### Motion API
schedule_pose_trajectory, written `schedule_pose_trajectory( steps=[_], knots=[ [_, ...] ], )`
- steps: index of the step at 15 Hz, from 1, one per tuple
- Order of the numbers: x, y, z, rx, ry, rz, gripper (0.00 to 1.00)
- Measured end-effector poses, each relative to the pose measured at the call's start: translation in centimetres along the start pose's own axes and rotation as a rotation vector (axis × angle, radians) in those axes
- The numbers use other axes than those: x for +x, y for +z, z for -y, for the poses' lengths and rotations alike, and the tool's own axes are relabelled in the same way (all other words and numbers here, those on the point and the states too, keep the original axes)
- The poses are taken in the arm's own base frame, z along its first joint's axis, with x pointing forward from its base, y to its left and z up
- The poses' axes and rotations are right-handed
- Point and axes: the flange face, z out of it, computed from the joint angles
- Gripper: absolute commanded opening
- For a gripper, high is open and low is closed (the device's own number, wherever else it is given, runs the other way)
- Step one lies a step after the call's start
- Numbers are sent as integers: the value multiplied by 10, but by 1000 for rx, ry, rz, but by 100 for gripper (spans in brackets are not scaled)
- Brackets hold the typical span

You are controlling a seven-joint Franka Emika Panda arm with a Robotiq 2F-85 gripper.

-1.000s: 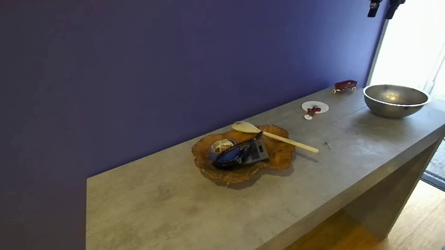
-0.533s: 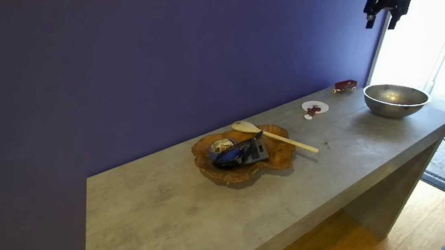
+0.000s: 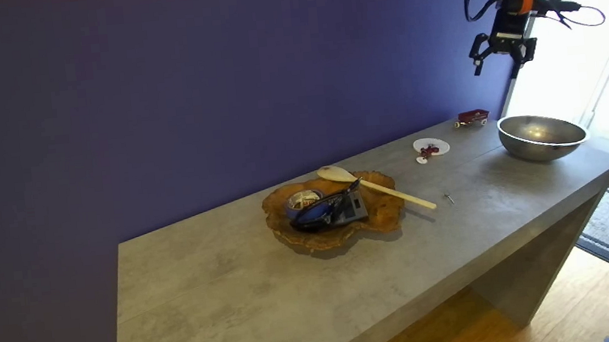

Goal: Pick up the red trolley and move it to the left side of the table, pick up the object from the kitchen counter and put it in th

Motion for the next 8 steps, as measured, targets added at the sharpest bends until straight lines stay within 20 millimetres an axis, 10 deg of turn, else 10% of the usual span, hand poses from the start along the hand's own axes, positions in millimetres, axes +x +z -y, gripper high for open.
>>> schedule_pose_trajectory(
  steps=[8],
  knots=[
    [44,52,-7,143,337,-133,100]
  ],
)
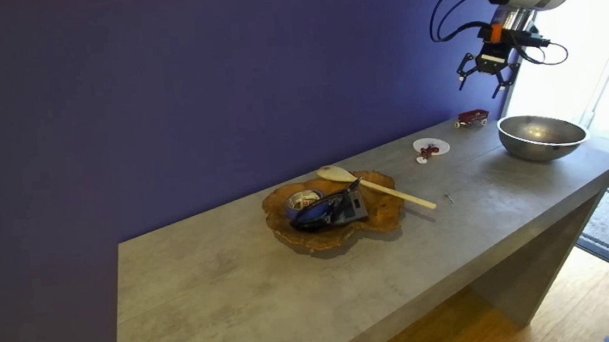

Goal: Pick up the red trolley and move it to the left side of the table, pick up the object from the kitchen counter and put it in th

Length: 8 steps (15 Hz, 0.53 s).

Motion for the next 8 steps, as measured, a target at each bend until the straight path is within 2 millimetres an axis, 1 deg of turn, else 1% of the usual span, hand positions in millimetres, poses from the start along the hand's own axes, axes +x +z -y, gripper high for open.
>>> schedule_pose_trajectory(
  steps=[3,8],
  knots=[
    [0,11,1,8,37,-8,100],
    [0,10,1,11,42,-8,100]
  ],
)
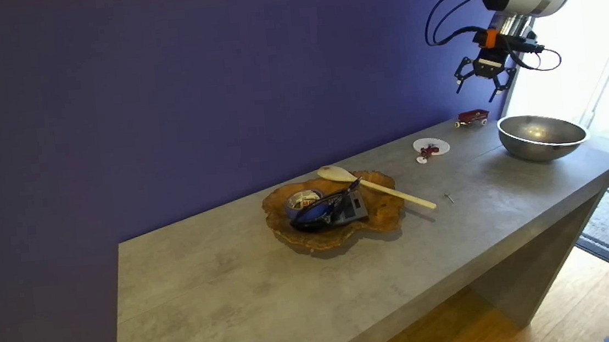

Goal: Pick up the red trolley and move it to the left side of the table, pick up the object from the kitchen counter and put it in th

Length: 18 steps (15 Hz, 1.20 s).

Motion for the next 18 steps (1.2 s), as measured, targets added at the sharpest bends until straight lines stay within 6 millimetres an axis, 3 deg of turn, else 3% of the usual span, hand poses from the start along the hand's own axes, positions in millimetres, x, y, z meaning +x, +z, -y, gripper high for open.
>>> schedule_pose_trajectory(
  steps=[5,11,18],
  knots=[
    [14,0,-5,-27,40,-100,100],
    [33,25,-23,-97,114,-166,100],
    [40,42,-15,-101,171,-173,100]
  ],
)
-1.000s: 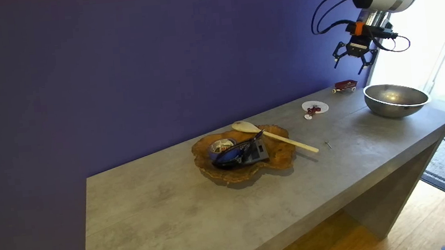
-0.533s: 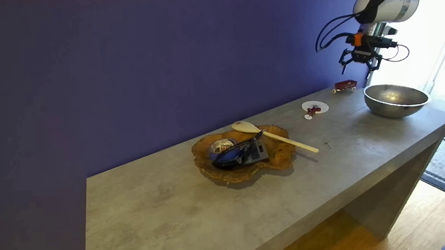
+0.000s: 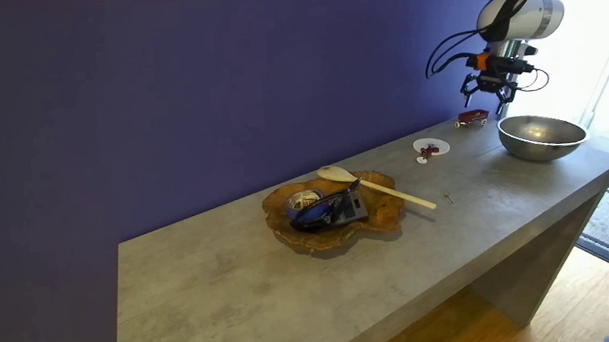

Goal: Pick up the red trolley and move it to the left side of the table, pick up the object from the kitchen counter and put it in th

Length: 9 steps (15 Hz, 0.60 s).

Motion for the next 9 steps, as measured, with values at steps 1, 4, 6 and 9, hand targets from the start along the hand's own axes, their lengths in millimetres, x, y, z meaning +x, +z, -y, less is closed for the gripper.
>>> schedule_pose_trajectory(
  steps=[1,4,6,9],
  knots=[
    [1,2,3,1,9,-2,100],
    [4,8,11,6,37,-13,100],
    [6,12,17,10,52,-20,100],
    [10,18,24,12,67,-29,74]
  ],
)
